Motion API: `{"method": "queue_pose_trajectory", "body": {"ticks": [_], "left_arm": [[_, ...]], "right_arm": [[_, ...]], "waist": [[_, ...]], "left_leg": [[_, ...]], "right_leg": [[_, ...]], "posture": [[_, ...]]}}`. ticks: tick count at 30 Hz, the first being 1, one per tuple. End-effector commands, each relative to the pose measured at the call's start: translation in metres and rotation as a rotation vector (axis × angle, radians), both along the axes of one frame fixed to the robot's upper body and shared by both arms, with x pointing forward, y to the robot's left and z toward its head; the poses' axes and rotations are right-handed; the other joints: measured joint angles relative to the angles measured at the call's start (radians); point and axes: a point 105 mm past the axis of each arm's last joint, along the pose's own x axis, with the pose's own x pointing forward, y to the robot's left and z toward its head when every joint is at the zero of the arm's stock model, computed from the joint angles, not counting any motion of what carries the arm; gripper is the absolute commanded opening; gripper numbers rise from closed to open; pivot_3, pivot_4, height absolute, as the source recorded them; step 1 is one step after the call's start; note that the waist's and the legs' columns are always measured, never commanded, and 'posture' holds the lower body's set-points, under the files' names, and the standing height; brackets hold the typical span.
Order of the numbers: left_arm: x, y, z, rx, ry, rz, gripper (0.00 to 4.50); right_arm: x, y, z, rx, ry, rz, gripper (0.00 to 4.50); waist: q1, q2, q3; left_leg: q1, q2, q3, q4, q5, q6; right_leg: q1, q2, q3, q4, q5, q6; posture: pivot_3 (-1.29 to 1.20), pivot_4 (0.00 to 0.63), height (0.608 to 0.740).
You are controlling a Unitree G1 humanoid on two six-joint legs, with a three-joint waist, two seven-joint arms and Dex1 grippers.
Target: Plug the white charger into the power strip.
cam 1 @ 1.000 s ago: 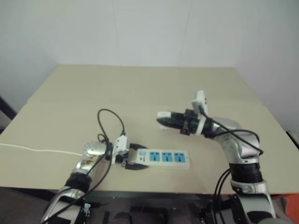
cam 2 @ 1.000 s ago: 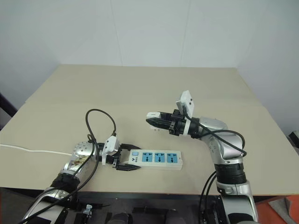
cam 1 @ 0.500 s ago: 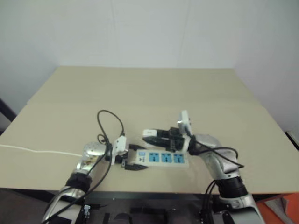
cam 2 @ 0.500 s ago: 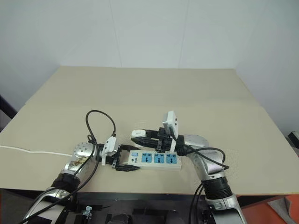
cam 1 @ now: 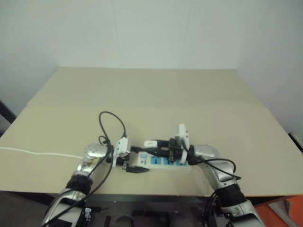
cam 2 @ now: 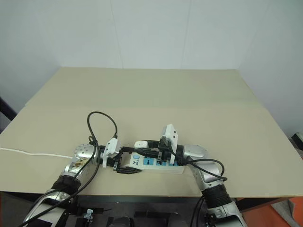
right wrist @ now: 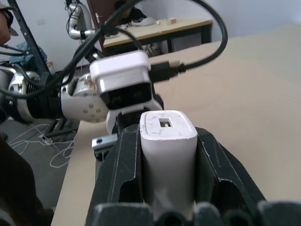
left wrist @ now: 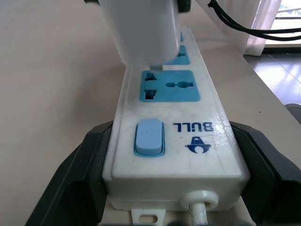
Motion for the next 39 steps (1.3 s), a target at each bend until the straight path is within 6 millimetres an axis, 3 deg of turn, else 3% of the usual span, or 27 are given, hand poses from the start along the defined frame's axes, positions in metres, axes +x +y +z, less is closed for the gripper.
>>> {"method": "queue_pose_trajectory", "body": {"ticks": [1, 25, 39], "left_arm": [[-0.009, 0.000, -0.013, 0.052, 0.043, -0.035, 3.28], [-0.010, 0.001, -0.015, 0.064, 0.052, -0.032, 3.28], [-0.008, 0.002, -0.016, 0.071, 0.053, -0.016, 3.28]], "right_arm": [[-0.001, -0.002, 0.008, 0.011, -0.050, 0.008, 1.10], [0.005, -0.016, -0.020, -0.109, -0.070, -0.023, 1.10], [0.001, -0.056, -0.047, -0.239, -0.016, -0.055, 1.10]], "waist": [[0.000, 0.000, 0.000], [0.001, 0.000, 0.000], [0.014, 0.000, -0.003]], "left_leg": [[0.000, 0.000, 0.000, 0.000, 0.000, 0.000], [0.000, 0.000, 0.000, 0.000, 0.000, 0.000], [0.001, 0.000, 0.000, 0.000, 0.000, 0.000]], "right_leg": [[0.000, 0.000, 0.000, 0.000, 0.000, 0.000], [0.000, 0.000, 0.000, 0.000, 0.000, 0.000], [0.003, 0.000, -0.001, -0.002, -0.002, 0.004]], "posture": [[0.00, 0.150, 0.740], [0.00, 0.150, 0.740], [0.00, 0.150, 0.740]]}}
